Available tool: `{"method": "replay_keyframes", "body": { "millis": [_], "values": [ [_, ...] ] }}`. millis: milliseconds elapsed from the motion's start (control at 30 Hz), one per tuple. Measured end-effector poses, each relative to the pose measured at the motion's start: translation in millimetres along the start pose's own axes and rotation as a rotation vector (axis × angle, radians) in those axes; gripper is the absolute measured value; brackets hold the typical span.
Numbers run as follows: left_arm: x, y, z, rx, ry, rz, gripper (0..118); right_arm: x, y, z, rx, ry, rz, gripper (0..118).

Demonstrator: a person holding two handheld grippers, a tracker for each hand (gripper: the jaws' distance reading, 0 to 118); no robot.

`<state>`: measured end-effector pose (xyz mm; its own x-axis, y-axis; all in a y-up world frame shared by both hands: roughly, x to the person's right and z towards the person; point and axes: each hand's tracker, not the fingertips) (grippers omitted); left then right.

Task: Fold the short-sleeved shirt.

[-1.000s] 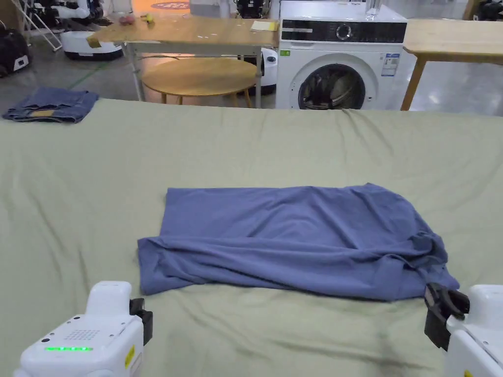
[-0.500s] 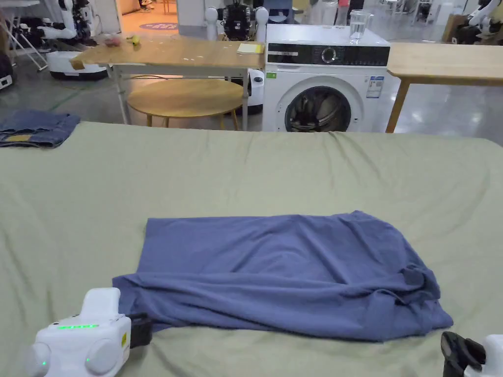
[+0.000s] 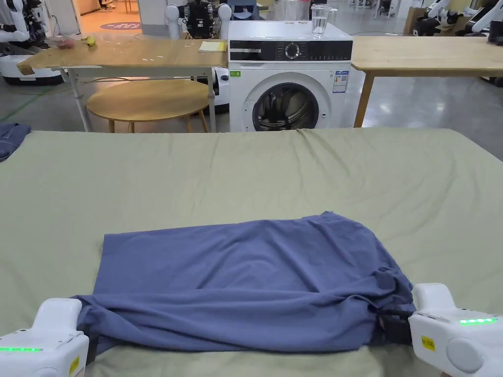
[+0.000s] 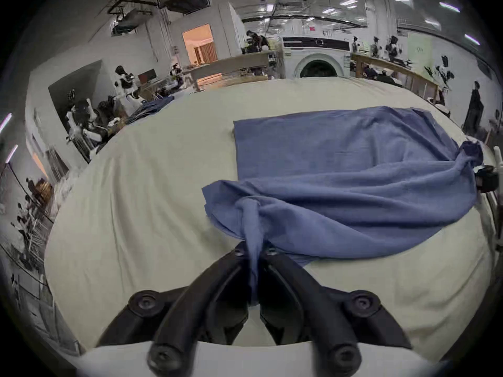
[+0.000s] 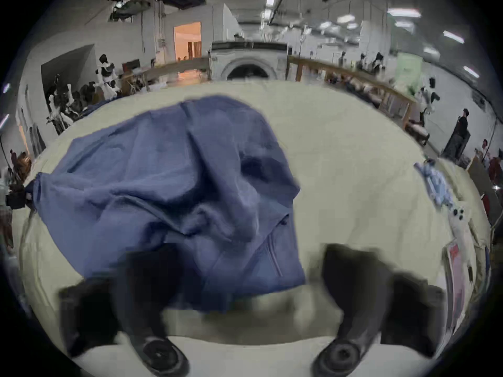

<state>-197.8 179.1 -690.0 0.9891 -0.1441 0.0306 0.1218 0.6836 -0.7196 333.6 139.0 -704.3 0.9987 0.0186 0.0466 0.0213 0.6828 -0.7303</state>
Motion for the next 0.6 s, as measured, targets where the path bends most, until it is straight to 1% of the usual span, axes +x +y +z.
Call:
{"method": "replay_keyframes", "body": {
  "millis": [33,67,100,133,200,233,333,400,433,467,600],
  "values": [
    [0.6,-2.2,0.8,0.0,-0.001,0.0,0,-1.9,-3.0,7.8,0.032,0.018,0.011,27],
    [-4.5,-2.2,-1.3,-0.003,-0.01,0.007,0,-5.4,-3.1,16.3,0.062,0.033,0.022,6],
    [-5.9,-3.3,-0.1,-0.007,-0.018,0.014,0,-7.6,-2.8,22.2,0.056,0.057,0.005,5],
    [-7.1,-4.5,2.9,-0.006,-0.019,0.021,0,-7.8,-5.7,29.3,0.055,0.057,-0.018,5],
    [-13.9,-3.6,11.3,0.001,-0.025,0.035,0,-4.4,-6.6,46.2,0.065,0.088,-0.085,5],
    [-16.4,-2.9,19.9,0.014,-0.027,0.033,0,-2.7,-6.6,60.1,0.082,0.08,-0.097,5],
    [-24.2,-0.6,53.6,0.068,-0.033,0.004,0,0.0,-7.0,110.0,0.128,0.116,-0.136,5],
    [-29.6,-2.5,78.7,0.093,-0.018,-0.036,0,-4.0,-11.6,143.0,0.149,0.112,-0.111,5],
    [-33.3,-5.8,91.9,0.11,-0.023,-0.041,0,-6.2,-15.8,158.7,0.16,0.096,-0.07,5],
    [-40.6,-10.6,103.9,0.116,-0.037,-0.033,0,-7.0,-21.6,173.4,0.16,0.092,-0.056,5],
    [-60.7,-45.0,138.6,0.111,-0.092,-0.019,0,-7.6,-56.0,212.3,0.131,0.099,-0.064,5]
  ]
}}
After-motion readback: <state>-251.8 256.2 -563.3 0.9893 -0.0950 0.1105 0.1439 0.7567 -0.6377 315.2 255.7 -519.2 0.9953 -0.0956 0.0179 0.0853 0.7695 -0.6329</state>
